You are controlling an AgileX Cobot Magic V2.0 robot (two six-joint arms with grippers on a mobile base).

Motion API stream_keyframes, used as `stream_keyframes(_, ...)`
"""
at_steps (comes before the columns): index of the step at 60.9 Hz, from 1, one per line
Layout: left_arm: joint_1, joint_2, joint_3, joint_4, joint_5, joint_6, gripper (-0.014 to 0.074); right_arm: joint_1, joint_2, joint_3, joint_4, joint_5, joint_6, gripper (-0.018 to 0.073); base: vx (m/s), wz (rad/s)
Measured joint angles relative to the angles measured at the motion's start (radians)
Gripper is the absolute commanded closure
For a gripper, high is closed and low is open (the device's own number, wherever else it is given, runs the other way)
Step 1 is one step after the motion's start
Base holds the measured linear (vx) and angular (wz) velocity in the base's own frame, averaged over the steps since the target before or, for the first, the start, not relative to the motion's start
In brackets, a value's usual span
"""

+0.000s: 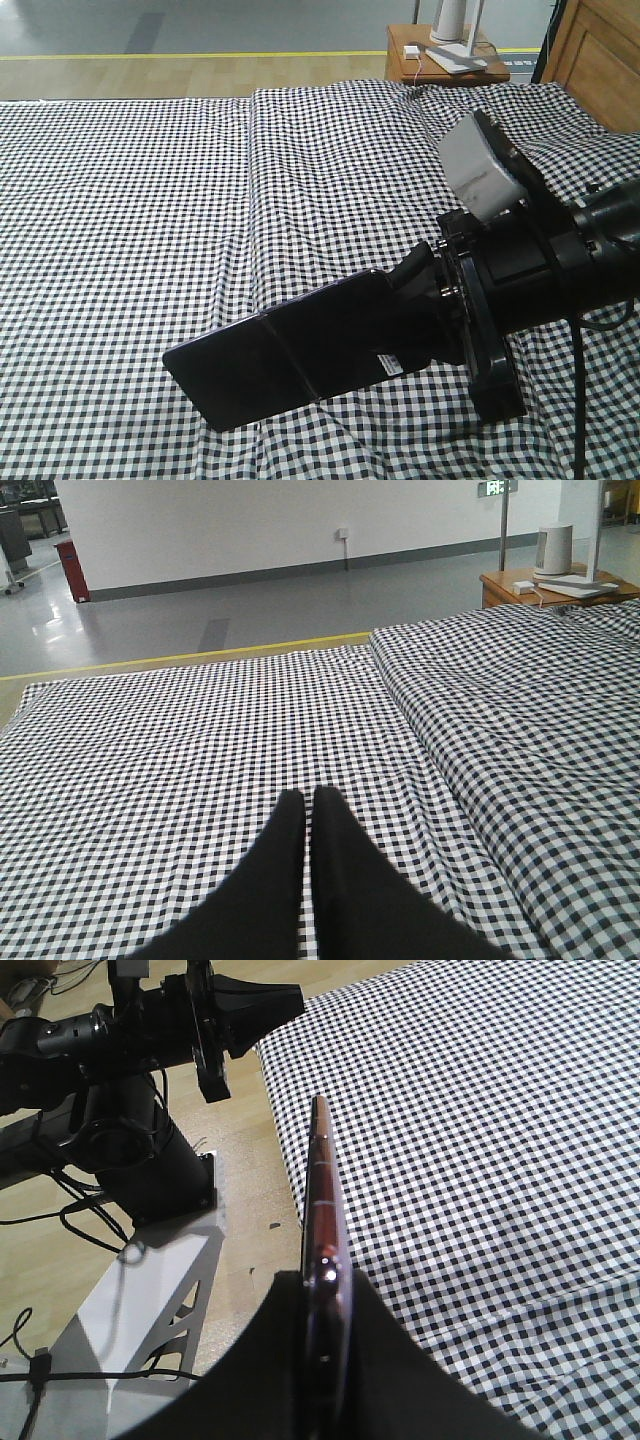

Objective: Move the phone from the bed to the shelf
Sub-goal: 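Drive the base to the wooden shelf holding the phone aloft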

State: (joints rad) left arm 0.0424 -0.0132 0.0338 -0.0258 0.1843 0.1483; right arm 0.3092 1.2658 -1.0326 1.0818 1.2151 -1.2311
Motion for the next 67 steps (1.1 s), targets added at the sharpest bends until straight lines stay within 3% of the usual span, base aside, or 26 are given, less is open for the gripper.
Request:
stream_keyframes(33, 0.000, 0.000, 0.000, 0.000, 0.000, 0.000, 0.0595, 0.000, 0.000, 0.000, 0.000, 0.000, 0.000, 0.0561, -0.02, 0.10)
stream_keyframes(67, 0.000, 0.000, 0.000, 0.000, 0.000, 0.000, 0.0595, 0.000, 0.000, 0.000, 0.000, 0.000, 0.001, 0.0561, -0.11, 0.41)
